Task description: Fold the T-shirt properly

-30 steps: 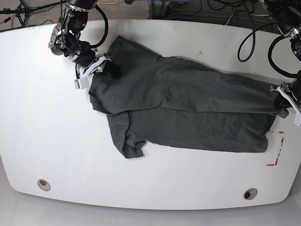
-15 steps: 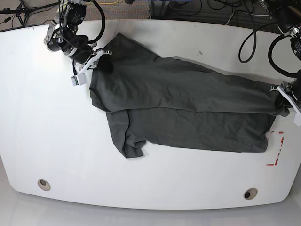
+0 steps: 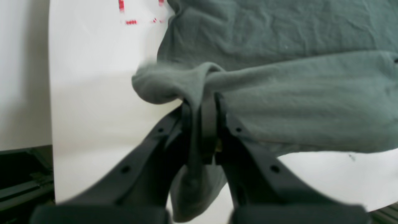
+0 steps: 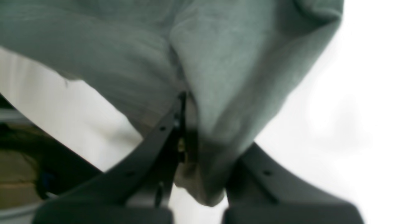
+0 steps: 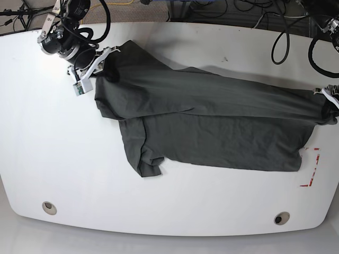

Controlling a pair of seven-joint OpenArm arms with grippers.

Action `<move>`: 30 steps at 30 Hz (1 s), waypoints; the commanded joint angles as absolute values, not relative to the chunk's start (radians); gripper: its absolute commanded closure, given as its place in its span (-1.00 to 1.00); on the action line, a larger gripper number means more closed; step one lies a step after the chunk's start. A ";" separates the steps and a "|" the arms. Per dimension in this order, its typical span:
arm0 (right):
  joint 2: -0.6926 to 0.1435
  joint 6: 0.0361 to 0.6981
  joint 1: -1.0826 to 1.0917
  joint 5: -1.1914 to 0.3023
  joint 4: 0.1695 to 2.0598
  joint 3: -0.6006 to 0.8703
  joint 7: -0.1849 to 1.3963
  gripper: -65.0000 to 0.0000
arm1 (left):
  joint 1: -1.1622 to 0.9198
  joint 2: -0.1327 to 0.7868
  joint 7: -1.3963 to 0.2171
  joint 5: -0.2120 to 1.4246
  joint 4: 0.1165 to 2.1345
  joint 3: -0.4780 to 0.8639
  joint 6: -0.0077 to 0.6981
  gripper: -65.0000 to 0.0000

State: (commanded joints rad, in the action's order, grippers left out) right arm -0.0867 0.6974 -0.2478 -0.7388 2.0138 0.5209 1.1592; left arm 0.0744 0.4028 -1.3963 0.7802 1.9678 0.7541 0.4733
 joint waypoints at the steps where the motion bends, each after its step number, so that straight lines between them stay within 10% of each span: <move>1: -0.094 0.698 -0.234 -0.739 2.014 0.521 1.159 1.00 | 0.099 0.392 -1.396 0.780 1.966 0.751 0.460 0.99; 30: -0.570 0.698 0.479 -0.733 1.666 0.414 1.159 1.00 | 0.723 0.102 -1.396 0.354 1.963 0.476 0.361 0.97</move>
State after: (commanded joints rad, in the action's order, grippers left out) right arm -0.5700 0.6981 0.4795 -0.7327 1.6655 0.4135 1.1592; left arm 0.7234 0.1020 -1.3963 0.3537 1.9632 0.4764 0.3613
